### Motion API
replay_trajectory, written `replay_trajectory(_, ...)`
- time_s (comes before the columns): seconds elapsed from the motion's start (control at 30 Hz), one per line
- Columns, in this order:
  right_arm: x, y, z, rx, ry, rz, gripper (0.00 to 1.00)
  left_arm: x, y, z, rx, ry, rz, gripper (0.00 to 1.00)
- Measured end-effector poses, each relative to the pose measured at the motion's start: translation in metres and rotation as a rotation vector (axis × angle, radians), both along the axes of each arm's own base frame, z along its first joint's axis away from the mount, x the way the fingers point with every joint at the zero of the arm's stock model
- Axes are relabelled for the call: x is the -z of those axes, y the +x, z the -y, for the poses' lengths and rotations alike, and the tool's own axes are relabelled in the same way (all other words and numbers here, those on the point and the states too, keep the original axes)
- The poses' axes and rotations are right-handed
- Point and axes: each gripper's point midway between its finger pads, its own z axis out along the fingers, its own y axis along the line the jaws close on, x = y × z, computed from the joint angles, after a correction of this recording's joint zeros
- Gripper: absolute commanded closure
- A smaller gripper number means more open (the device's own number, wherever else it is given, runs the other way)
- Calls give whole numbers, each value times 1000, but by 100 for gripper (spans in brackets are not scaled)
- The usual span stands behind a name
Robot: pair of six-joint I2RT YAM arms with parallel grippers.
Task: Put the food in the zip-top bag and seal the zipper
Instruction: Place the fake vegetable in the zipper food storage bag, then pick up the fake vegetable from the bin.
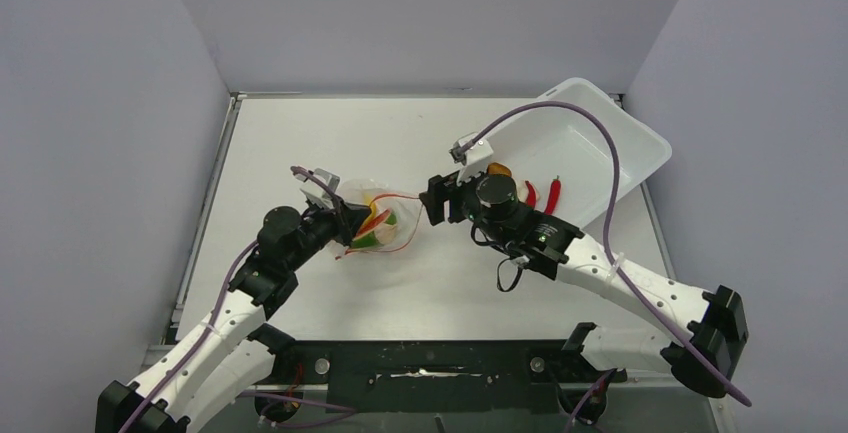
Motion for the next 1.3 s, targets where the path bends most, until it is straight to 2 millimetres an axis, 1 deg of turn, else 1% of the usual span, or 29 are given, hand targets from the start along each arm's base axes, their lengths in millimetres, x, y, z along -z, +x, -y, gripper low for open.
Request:
replay_trajectory(0.13,-14,6,30,129,-22,13,31,4,-5,0,21,27,-5,100)
replay_trajectory(0.2,-17,9,44,190,-33,8,31,4,-7,0,34,30,0,100)
replay_trajectory(0.4,-22,21,95,375,-81,-22,31,0,-13,3,65,19,11,100)
replay_trajectory(0.53,-17,39,141,505,-123,-54,32,2,-13,4,67,21,5,100)
replay_trajectory(0.6,-13,45,161,558,-152,-66,33,5,-14,4,70,27,-7,100)
replay_trajectory(0.63,-12,49,175,590,-169,-70,33,8,-14,4,72,31,-17,100)
replay_trajectory(0.7,-11,55,192,628,-184,-73,34,12,-14,4,73,38,-32,100)
replay_trajectory(0.8,-6,67,220,701,-203,-88,34,13,-14,4,70,36,-35,100)
replay_trajectory(0.87,-1,74,234,747,-213,-98,34,14,-14,4,69,33,-34,100)
replay_trajectory(0.9,3,79,240,769,-219,-107,34,16,-15,4,70,35,-37,100)
replay_trajectory(1.07,23,91,253,834,-232,-180,34,19,-14,1,49,40,-45,100)
replay_trajectory(1.1,24,94,255,845,-238,-200,34,20,-13,-1,36,44,-52,100)
replay_trajectory(1.17,22,106,257,874,-237,-231,35,22,-11,-5,9,56,-83,100)
replay_trajectory(1.23,17,119,258,886,-239,-239,39,20,-9,-7,-12,62,-103,100)
replay_trajectory(1.3,16,127,261,898,-250,-250,43,15,-5,-8,-32,63,-120,100)
